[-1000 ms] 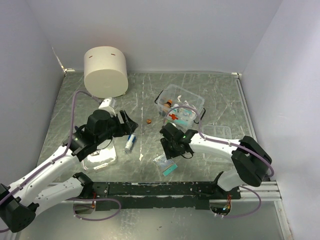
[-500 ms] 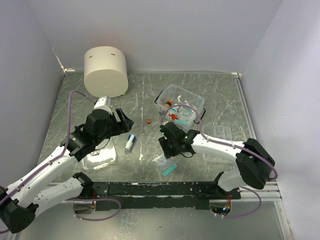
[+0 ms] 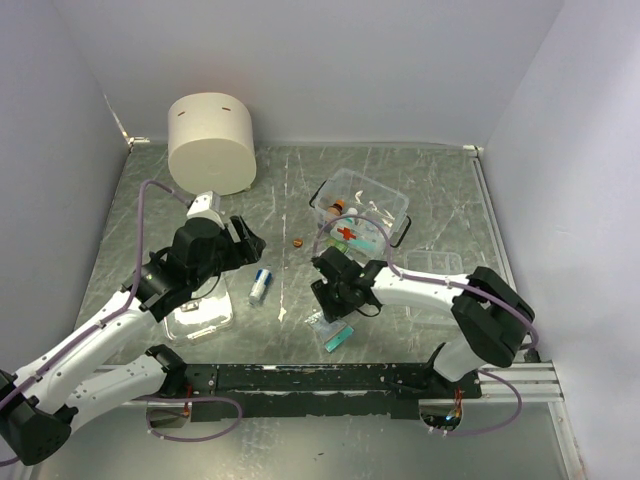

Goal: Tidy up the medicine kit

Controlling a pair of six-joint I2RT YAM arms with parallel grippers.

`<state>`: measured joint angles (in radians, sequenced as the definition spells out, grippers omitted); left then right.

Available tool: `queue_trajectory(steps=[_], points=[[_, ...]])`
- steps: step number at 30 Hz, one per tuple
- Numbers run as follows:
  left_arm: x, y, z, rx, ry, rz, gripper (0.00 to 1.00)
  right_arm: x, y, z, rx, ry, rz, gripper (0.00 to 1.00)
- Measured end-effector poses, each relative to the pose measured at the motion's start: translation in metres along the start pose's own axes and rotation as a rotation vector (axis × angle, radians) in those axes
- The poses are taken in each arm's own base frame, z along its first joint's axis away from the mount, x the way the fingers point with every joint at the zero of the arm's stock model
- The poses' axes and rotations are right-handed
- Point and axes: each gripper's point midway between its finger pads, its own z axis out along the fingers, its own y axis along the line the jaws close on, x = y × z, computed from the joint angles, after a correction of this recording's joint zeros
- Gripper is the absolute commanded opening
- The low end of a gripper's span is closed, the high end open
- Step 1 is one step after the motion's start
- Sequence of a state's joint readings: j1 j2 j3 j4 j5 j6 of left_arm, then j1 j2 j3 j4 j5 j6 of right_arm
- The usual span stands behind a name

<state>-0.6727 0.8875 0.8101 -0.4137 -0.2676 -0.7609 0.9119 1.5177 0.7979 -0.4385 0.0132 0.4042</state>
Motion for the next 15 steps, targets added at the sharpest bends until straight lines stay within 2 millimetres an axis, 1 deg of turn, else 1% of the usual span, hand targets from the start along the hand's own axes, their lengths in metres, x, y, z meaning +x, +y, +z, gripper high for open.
queue_trajectory(steps=[3, 6, 10, 12, 15], points=[[0.000, 0.001, 0.000, -0.002, 0.000, 0.009, 0.85, 0.000, 0.000, 0.002, 0.005, 0.006, 0.002, 0.42], [-0.001, 0.002, 0.001, -0.005, -0.003, 0.019, 0.84, -0.002, 0.001, 0.004, 0.014, 0.009, 0.005, 0.33], [-0.004, 0.005, 0.001, -0.021, -0.020, 0.035, 0.84, -0.005, 0.004, 0.006, 0.020, 0.010, 0.017, 0.27], [-0.008, 0.005, 0.001, -0.028, -0.033, 0.051, 0.84, -0.008, 0.004, 0.007, 0.027, 0.010, 0.028, 0.24], [-0.020, 0.001, -0.001, -0.027, -0.062, 0.070, 0.83, -0.011, 0.003, 0.007, 0.045, 0.006, 0.045, 0.18]])
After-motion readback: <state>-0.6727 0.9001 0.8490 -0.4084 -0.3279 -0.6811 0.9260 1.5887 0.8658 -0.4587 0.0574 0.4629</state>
